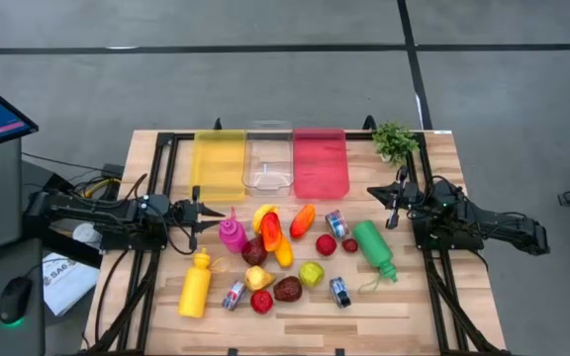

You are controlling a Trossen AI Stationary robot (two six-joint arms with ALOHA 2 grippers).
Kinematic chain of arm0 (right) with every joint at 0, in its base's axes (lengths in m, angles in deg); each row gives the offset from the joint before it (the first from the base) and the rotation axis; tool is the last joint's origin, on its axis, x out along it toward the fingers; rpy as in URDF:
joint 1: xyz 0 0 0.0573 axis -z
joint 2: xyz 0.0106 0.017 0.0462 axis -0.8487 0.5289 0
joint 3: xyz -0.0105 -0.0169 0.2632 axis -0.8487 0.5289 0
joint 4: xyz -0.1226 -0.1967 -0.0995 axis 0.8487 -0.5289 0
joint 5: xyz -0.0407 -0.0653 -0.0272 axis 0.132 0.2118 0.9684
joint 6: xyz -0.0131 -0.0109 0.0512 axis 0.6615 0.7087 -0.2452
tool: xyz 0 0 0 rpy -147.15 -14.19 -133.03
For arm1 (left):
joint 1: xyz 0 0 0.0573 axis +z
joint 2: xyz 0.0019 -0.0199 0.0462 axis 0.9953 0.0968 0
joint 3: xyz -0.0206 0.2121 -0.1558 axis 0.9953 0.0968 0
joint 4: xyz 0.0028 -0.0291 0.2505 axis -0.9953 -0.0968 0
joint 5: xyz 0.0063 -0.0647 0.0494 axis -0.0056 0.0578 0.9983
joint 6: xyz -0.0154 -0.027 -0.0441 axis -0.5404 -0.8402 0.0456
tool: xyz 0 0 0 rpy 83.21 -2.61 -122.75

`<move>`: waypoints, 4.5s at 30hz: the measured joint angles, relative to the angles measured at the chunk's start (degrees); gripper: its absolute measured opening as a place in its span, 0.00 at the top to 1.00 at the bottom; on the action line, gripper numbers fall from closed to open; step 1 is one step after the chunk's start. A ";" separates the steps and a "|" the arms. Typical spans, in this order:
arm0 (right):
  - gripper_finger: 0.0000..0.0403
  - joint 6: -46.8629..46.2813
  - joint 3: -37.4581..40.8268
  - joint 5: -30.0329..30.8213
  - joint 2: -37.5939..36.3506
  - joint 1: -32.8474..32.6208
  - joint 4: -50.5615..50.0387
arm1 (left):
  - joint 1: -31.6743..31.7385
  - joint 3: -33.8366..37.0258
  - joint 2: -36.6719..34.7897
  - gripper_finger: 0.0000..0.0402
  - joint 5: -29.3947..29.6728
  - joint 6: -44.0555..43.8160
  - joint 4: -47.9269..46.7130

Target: Pick & Place Food Item

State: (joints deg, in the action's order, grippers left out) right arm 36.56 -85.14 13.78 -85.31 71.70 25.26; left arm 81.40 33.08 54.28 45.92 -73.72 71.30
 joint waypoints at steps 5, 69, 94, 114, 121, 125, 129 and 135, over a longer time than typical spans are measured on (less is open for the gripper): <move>0.99 0.00 0.00 0.00 0.00 0.02 0.00 | 0.02 -0.01 0.00 0.86 0.00 5.34 0.00; 0.99 -22.75 0.02 -0.17 0.00 -0.08 11.15 | 0.00 -3.56 7.70 0.92 21.99 -18.70 46.01; 0.99 -22.56 0.02 -0.20 0.00 -0.11 11.09 | -17.54 -35.02 27.25 1.00 25.95 -18.25 4.80; 0.99 -22.56 0.02 -0.04 0.00 -0.11 11.08 | -31.13 -35.10 27.58 1.00 42.03 -27.40 -8.23; 0.99 -22.40 0.02 -0.02 -0.02 -0.11 8.44 | -31.04 -35.08 27.58 0.97 42.03 -27.43 -8.28; 0.99 -22.45 0.02 -0.02 -0.02 -0.11 7.96 | -31.02 -35.08 27.58 0.91 42.03 -27.41 -8.54; 0.99 -22.49 0.02 -0.03 -0.02 -0.11 8.07 | -31.02 -35.08 27.58 0.81 42.03 -27.41 -9.61; 0.99 -22.40 0.02 -0.04 -0.02 -0.11 7.73 | -30.99 -35.08 27.58 0.61 42.03 -27.41 -10.24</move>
State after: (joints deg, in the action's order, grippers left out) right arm 14.15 -85.12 13.74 -85.33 71.59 32.98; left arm 50.40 -2.00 81.86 87.95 -101.13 61.06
